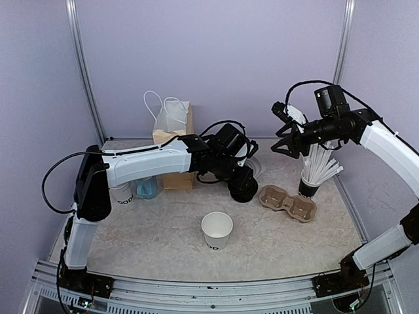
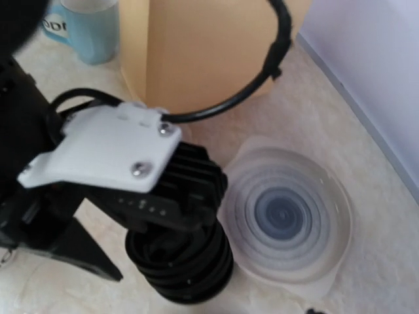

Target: Pack the takeout coffee

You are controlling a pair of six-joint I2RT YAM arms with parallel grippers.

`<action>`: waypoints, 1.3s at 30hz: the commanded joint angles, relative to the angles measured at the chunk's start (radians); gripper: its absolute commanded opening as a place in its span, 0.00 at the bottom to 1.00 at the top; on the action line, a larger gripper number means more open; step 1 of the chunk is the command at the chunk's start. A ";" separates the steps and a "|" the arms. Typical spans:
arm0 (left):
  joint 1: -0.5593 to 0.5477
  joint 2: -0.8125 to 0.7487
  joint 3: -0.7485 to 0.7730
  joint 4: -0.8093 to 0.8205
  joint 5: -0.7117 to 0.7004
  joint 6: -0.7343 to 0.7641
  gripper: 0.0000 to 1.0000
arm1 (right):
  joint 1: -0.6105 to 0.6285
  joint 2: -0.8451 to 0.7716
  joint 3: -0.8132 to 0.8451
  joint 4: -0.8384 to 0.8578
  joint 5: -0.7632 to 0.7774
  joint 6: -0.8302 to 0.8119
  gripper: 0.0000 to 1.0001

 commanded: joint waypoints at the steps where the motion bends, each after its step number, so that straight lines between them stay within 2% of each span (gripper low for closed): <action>1: 0.017 0.030 0.037 0.007 0.063 -0.088 0.43 | -0.007 -0.048 -0.051 0.037 0.064 0.020 0.62; 7: 0.017 0.068 0.053 0.022 0.088 -0.098 0.45 | -0.008 -0.077 -0.108 0.076 0.080 0.009 0.62; 19: 0.020 0.141 0.122 0.004 0.008 -0.078 0.40 | -0.014 -0.093 -0.145 0.101 0.075 0.005 0.62; 27: 0.026 0.177 0.140 0.004 0.017 -0.068 0.31 | -0.019 -0.098 -0.160 0.105 0.076 0.001 0.62; 31: 0.030 0.185 0.147 0.002 0.013 -0.064 0.21 | -0.021 -0.096 -0.162 0.107 0.081 -0.001 0.62; 39: 0.036 0.185 0.147 -0.007 0.026 -0.063 0.13 | -0.022 -0.092 -0.174 0.117 0.082 -0.004 0.62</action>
